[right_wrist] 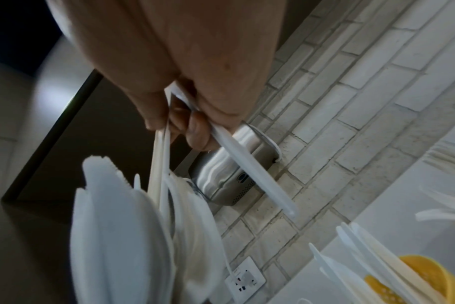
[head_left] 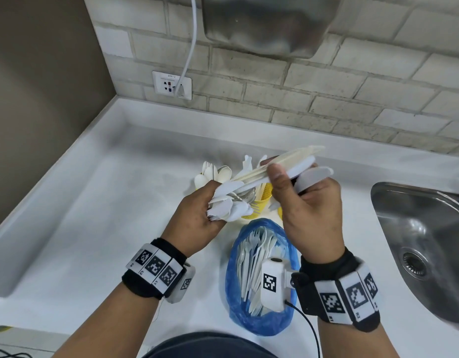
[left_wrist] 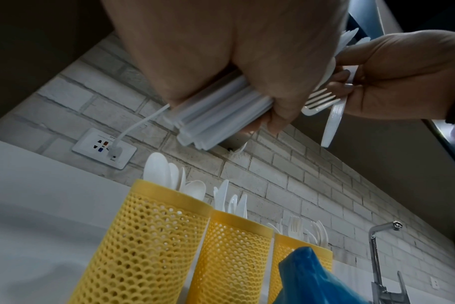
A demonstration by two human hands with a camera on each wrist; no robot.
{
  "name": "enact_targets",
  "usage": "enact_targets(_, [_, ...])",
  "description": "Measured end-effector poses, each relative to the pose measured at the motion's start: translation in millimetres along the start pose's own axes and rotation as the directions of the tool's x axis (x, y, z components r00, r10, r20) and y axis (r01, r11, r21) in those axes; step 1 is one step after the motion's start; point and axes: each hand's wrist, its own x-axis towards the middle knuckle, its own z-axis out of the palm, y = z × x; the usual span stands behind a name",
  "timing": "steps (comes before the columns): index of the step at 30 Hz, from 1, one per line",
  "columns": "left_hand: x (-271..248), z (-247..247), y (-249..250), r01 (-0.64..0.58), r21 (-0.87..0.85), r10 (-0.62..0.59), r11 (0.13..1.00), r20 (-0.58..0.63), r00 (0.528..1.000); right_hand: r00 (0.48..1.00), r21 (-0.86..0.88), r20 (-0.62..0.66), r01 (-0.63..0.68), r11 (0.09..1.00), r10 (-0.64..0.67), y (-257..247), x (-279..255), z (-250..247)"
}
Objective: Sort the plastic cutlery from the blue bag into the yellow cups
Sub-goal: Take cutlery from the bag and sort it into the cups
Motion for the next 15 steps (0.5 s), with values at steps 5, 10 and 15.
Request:
enact_targets(5, [1.4, 1.4, -3.9, 0.0, -0.03, 0.0, 1.0, -0.017, 1.0, 0.98, 0.196, -0.196, 0.016, 0.98, 0.023, -3.4, 5.1, -0.1])
enact_targets(10, [-0.4, 1.7, -4.0, -0.005, -0.007, 0.005, 1.0, -0.018, 1.0, 0.886, 0.45, -0.351, -0.125, 0.884, 0.304, 2.7, 16.0, -14.6])
enact_targets(15, [-1.3, 0.4, -0.4, -0.005, 0.014, 0.005, 1.0, 0.003, 1.0, 0.81, 0.914, -0.165, -0.089, 0.396, 0.563, 4.8, 23.2, -22.7])
